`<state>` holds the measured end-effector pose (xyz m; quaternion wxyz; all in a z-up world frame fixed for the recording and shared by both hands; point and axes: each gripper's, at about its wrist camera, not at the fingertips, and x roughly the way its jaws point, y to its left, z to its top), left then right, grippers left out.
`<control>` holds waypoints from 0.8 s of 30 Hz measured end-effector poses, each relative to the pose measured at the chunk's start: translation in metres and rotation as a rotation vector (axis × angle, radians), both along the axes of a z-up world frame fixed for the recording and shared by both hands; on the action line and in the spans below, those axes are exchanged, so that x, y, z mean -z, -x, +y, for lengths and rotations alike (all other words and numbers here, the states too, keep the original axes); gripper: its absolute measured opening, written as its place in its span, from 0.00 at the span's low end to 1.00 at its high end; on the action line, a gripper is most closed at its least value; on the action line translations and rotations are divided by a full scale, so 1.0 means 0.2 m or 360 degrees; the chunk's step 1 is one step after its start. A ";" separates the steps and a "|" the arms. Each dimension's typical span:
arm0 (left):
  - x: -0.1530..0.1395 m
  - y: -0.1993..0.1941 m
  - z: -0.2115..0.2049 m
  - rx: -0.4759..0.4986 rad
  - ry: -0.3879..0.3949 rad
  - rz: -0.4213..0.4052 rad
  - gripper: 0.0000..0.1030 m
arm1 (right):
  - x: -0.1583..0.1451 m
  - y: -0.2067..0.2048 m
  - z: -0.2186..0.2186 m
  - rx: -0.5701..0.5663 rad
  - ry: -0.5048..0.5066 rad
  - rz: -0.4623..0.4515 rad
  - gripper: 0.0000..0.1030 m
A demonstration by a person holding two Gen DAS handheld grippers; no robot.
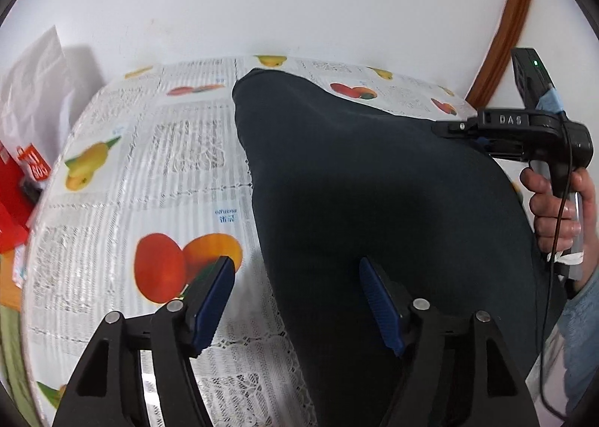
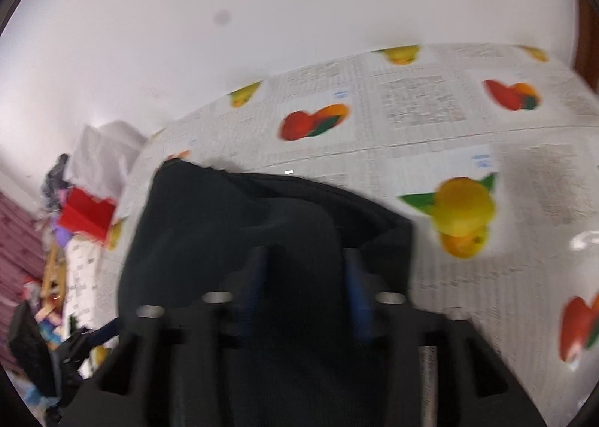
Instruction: Fold small clothes
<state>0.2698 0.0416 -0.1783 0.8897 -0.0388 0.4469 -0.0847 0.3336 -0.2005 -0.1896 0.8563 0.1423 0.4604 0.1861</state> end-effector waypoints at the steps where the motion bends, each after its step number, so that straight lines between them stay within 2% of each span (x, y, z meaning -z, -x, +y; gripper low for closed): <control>1: 0.01 -0.01 0.01 -0.0002 0.0025 0.0016 0.68 | -0.02 0.01 0.01 -0.0023 0.0015 -0.0056 0.08; 3: 0.01 -0.01 0.03 0.0003 0.0049 0.0029 0.68 | -0.14 0.13 0.00 -0.0034 0.0085 -0.0418 0.07; 5: 0.02 -0.01 0.02 0.0014 0.0051 0.0020 0.68 | -0.20 0.23 -0.06 -0.0017 0.0018 -0.0655 0.07; 6: 0.01 0.00 0.02 0.0017 0.0035 0.0013 0.68 | -0.19 0.23 -0.06 -0.0012 0.0025 -0.0646 0.07; 8: 0.01 0.00 0.00 0.0022 0.0006 0.0003 0.68 | -0.08 0.15 -0.01 0.0031 0.0221 -0.0486 0.07; 10: 0.00 -0.01 -0.02 0.0024 -0.0025 0.0000 0.68 | 0.00 0.09 0.00 0.0053 0.0296 -0.0350 0.09; 12: -0.01 0.00 -0.03 0.0017 -0.0060 -0.0012 0.68 | 0.00 0.08 -0.03 0.0070 0.0248 -0.0314 0.13; 14: -0.02 0.02 -0.03 0.0011 -0.0083 -0.0027 0.68 | -0.05 0.10 -0.09 0.0130 0.0215 -0.0270 0.29; 15: -0.02 0.03 -0.03 0.0011 -0.0086 -0.0036 0.68 | -0.06 0.12 -0.11 0.0149 0.0206 -0.0263 0.32; 19: -0.05 0.09 -0.01 0.0018 -0.0026 -0.0054 0.66 | -0.09 0.22 -0.20 0.0137 0.0124 -0.0238 0.45; 22: -0.06 0.12 0.00 0.0029 0.0009 -0.0067 0.66 | -0.03 0.24 -0.20 0.0105 0.0045 -0.0174 0.45; 23: -0.05 0.13 -0.01 0.0031 -0.0009 -0.0070 0.66 | -0.01 0.24 -0.19 0.0104 0.0044 -0.0158 0.40; 24: -0.05 0.13 -0.02 0.0031 -0.0032 -0.0075 0.66 | 0.01 0.23 -0.17 0.0101 0.0049 -0.0157 0.30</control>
